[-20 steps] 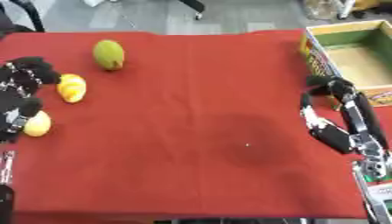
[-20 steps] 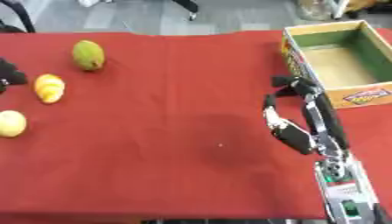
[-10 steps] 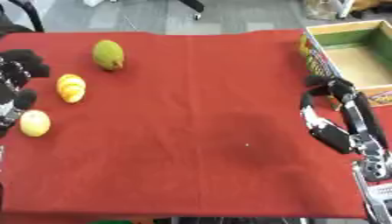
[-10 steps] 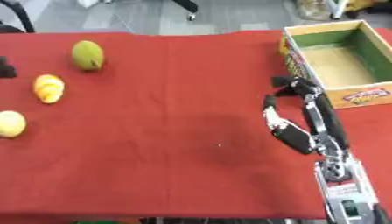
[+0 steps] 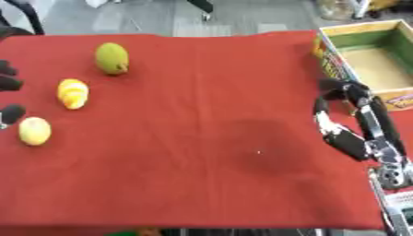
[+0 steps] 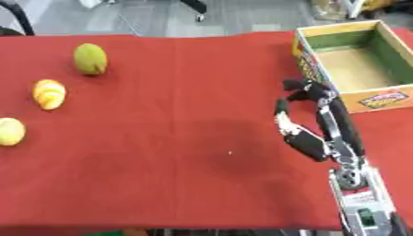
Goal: Pick up the objects with one hand, pass them to the other hand, and then place them into the box on the other side of the table.
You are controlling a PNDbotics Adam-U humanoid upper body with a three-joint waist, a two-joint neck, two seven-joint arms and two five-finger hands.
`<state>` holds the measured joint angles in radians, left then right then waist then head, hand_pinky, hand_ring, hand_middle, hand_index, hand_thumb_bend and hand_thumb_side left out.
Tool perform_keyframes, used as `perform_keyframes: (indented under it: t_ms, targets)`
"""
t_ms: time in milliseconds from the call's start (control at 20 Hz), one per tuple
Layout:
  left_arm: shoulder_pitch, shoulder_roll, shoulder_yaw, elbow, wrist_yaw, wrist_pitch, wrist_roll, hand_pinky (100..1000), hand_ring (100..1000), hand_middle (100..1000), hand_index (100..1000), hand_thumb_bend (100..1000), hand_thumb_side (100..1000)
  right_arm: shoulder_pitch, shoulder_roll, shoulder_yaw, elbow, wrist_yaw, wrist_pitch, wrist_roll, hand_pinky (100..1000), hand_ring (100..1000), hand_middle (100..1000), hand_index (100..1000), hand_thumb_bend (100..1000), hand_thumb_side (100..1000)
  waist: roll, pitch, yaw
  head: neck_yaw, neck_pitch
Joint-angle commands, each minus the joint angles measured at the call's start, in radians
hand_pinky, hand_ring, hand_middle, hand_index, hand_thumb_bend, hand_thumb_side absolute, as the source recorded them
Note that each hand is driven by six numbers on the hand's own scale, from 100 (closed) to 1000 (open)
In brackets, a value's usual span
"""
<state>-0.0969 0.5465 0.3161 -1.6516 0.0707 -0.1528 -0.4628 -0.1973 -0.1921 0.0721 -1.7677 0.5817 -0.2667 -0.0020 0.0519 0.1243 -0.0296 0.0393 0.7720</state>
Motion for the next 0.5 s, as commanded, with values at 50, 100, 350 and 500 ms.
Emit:
perform_keyframes:
  t_ms: [50, 100, 350, 500]
  targets:
    - [-0.022, 0.12, -0.035, 0.055, -0.052, 0.045, -0.052, 773, 662, 691, 829, 804, 362, -0.005, -0.025, -0.003, -0.006, 0.006, -0.003, 0.002, 709, 642, 681, 802, 100, 588, 0.013, -0.016, -0.001, -0.005, -0.002]
    - [-0.038, 0.146, -0.055, 0.08, -0.069, 0.06, -0.069, 776, 655, 690, 835, 812, 363, -0.003, -0.027, -0.003, -0.006, 0.007, -0.003, 0.002, 709, 642, 681, 802, 100, 589, 0.014, -0.018, -0.001, -0.005, -0.002]
    - [-0.146, 0.272, -0.174, 0.203, -0.146, 0.127, -0.135, 785, 665, 702, 825, 827, 360, 0.0, -0.03, -0.001, -0.004, 0.007, -0.004, 0.002, 709, 643, 682, 802, 100, 591, 0.015, -0.023, -0.006, -0.004, -0.002]
    - [-0.221, 0.35, -0.251, 0.28, -0.194, 0.158, -0.14, 784, 667, 704, 824, 831, 356, 0.0, -0.028, 0.001, -0.004, 0.006, -0.005, 0.003, 710, 643, 682, 803, 100, 591, 0.012, -0.024, -0.011, 0.001, -0.002]
